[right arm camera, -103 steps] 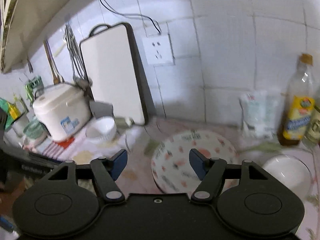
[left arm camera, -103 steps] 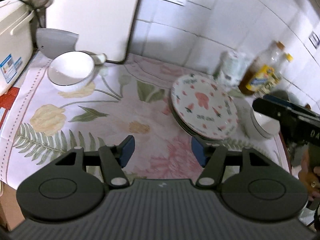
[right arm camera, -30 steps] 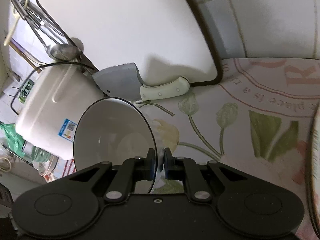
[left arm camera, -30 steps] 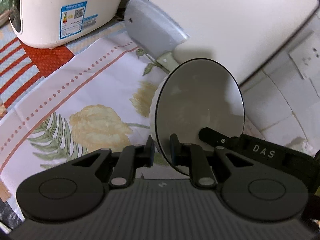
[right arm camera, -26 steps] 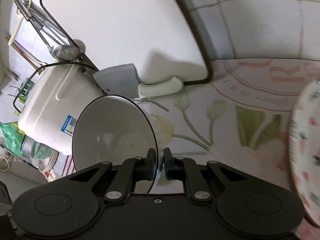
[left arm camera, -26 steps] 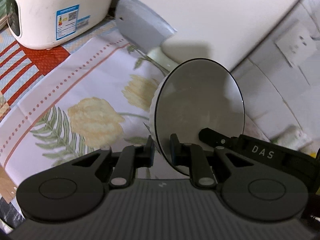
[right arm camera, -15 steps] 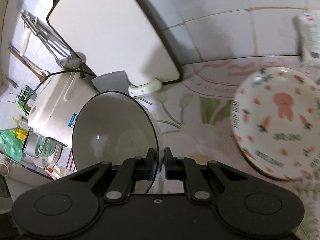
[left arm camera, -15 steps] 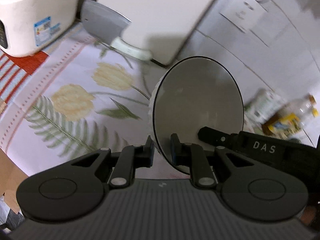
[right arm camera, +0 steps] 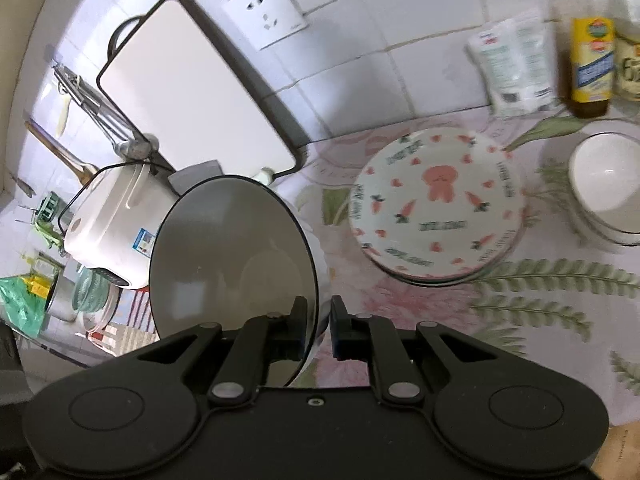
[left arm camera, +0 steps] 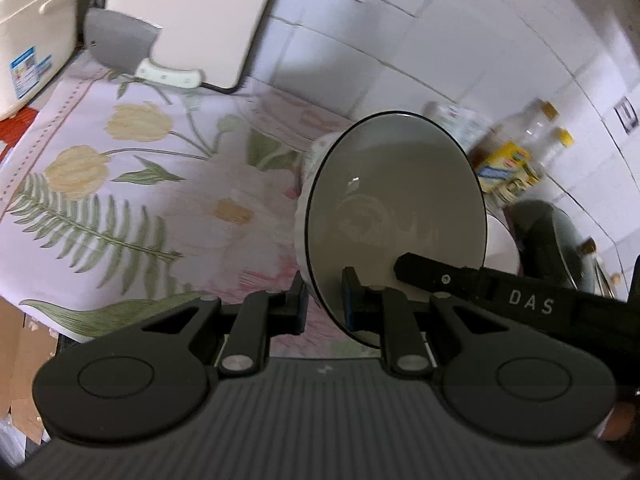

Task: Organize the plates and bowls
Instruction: 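Carry the white bowl past the plate stack toward the nested bowls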

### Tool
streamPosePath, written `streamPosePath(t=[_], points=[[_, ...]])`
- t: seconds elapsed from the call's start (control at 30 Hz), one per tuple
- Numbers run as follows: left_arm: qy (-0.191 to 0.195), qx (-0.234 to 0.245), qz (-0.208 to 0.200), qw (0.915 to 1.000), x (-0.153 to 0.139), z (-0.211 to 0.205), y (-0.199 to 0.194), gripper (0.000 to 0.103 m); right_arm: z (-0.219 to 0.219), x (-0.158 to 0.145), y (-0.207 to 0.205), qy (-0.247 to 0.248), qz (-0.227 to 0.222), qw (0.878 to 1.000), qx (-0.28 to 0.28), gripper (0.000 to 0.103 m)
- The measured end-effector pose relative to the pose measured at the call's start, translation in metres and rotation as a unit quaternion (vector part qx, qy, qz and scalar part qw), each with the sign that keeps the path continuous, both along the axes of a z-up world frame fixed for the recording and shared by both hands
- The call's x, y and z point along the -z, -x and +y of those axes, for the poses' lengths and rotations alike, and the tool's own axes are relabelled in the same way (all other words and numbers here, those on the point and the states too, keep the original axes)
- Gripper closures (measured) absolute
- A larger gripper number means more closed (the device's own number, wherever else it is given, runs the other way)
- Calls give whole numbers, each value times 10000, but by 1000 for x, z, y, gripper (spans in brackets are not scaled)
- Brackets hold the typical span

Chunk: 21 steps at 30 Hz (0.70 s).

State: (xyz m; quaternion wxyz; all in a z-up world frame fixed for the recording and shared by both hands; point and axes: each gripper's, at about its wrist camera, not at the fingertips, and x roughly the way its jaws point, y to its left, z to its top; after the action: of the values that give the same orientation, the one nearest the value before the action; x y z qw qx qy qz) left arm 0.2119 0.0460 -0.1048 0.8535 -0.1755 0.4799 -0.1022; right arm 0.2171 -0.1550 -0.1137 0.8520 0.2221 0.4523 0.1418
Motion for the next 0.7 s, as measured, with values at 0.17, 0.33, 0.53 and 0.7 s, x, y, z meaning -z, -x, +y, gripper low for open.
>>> streamPosePath(t=[0.17, 0.33, 0.53, 0.7], points=[[81, 336, -42, 9994, -8, -32, 3, 88, -37, -1, 22, -299, -129, 9990, 315, 86], [-35, 666, -164, 9976, -15, -70, -2, 88, -71, -3, 34, -270, -296, 9973, 622, 86], [277, 1010, 80, 9945, -16, -104, -19, 88, -109, -9, 39, -256, -335, 9951, 899, 85], [301, 1129, 0, 9931, -16, -142, -32, 88, -132, -14, 36, 84, -313, 9939, 1055, 84]])
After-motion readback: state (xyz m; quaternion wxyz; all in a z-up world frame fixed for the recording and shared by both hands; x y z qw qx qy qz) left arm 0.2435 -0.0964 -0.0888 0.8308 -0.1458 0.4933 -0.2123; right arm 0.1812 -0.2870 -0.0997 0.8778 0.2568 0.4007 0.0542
